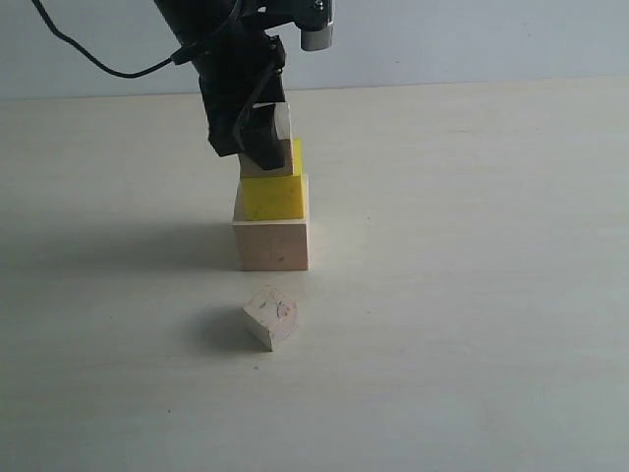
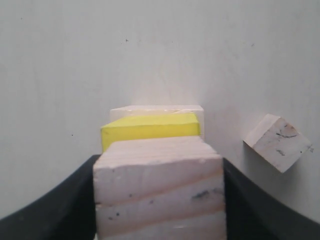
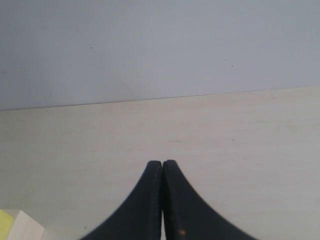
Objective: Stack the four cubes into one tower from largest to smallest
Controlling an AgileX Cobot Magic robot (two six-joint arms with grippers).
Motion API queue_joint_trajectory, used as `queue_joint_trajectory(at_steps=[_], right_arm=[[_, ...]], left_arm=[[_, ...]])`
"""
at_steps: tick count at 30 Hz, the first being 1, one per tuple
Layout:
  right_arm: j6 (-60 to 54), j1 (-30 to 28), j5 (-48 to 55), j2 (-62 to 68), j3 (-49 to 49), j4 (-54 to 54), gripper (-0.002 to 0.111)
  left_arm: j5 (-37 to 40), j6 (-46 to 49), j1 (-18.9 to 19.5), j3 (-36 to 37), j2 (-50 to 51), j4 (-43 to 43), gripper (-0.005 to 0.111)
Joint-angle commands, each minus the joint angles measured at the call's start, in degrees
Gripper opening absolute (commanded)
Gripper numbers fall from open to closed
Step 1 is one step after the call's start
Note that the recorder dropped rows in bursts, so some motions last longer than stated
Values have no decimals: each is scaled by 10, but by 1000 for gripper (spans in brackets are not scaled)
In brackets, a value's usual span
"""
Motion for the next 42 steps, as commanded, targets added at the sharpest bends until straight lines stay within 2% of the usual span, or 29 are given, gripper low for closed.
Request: queue_joint_trajectory(at_steps=[1,42], right_arm=[[-2,-3,-5,0,3,-3,0],[-2,-3,-3,0,3,-3,0]], left_arm=[[-1,2,-1,2,-5,4,0],[-1,7,-1,-4,-6,0,0]])
